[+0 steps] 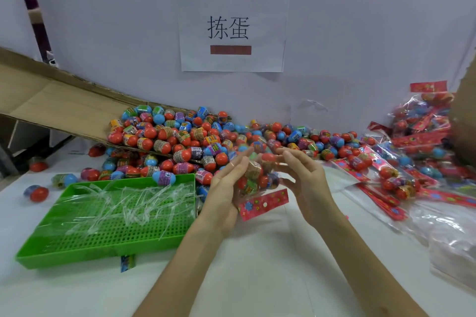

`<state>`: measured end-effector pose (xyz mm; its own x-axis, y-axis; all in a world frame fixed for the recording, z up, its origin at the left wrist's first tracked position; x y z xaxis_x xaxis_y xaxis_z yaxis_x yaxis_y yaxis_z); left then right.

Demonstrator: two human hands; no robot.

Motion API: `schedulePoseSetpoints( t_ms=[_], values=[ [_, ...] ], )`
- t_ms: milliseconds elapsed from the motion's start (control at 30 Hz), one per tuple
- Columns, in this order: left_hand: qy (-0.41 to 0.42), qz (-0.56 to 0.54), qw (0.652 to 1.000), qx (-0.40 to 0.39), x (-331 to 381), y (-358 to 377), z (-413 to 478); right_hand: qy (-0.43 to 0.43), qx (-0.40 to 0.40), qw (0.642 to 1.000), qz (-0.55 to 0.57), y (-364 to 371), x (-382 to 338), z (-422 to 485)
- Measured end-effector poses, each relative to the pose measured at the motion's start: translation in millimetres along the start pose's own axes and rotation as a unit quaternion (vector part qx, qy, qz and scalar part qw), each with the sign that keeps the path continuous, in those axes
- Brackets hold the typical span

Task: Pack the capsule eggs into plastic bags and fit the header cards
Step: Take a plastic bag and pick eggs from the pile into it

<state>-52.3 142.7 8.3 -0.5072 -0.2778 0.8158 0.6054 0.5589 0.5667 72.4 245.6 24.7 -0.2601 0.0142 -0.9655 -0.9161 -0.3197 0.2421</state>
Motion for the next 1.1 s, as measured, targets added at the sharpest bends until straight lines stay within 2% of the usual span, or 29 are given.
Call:
schedulePoseSetpoints(
  t_ms=[133, 233, 533, 700, 1100],
  values=[
    [0.008, 0.051, 0.998, -0.02, -3.4, 2.0, -1.1, 0.008, -0.003, 1.0, -0.016, -0.1, 3.6, 1.3],
    [0.026, 0.06, 0.998, -0.021, -1.3, 1.8, -0.4, 0.035, -0.025, 0.999, 0.013, 0.0, 4.9, 1.3],
    [0.011, 0.024, 0.999, -0.02, -2.5, 6.4, -3.2, 0.051, -0.048, 0.996, 0.048, 6.8, 8.1, -0.1],
    [0.003, 0.001, 1.0, -0.031, -4.1, 9.9, -7.4, 0.033, -0.077, 0.989, 0.124, 13.3, 2.9, -4.8],
    [-0.039, -0.017, 0.994, -0.099, -14.6, 15.8, -14.9, 0.018, -0.053, 0.986, 0.154, 7.3, -5.6, -9.3]
  ],
)
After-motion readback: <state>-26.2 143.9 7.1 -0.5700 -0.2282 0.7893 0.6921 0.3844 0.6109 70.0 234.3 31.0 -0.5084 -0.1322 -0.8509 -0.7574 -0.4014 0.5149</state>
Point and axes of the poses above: each hand's wrist, its own z-axis towards the middle knuckle, its own y-axis out of the palm, x = y × z, the point moved 6 cm from there along z, towards the middle knuckle, and after that the axes turned 13 degrees about x, right-handed, at the moved point
